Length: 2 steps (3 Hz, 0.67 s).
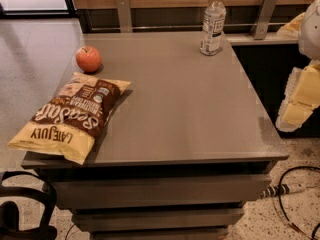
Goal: Move blue plastic bottle near brown chip bag
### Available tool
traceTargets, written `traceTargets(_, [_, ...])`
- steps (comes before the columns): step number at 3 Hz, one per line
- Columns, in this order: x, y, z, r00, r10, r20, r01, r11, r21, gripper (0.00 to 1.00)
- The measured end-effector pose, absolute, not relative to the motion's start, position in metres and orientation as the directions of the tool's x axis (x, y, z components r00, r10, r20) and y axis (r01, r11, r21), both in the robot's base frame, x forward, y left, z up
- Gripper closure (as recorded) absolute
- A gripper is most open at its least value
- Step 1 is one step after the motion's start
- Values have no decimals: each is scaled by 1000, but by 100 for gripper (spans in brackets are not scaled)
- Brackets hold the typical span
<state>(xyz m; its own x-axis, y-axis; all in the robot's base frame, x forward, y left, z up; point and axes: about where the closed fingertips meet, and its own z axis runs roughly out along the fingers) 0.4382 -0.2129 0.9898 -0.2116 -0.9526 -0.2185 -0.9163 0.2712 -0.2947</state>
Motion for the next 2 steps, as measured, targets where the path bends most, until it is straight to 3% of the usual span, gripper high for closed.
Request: traceTargets(2, [463, -235, 992, -228, -933, -277, -893, 314, -322, 0])
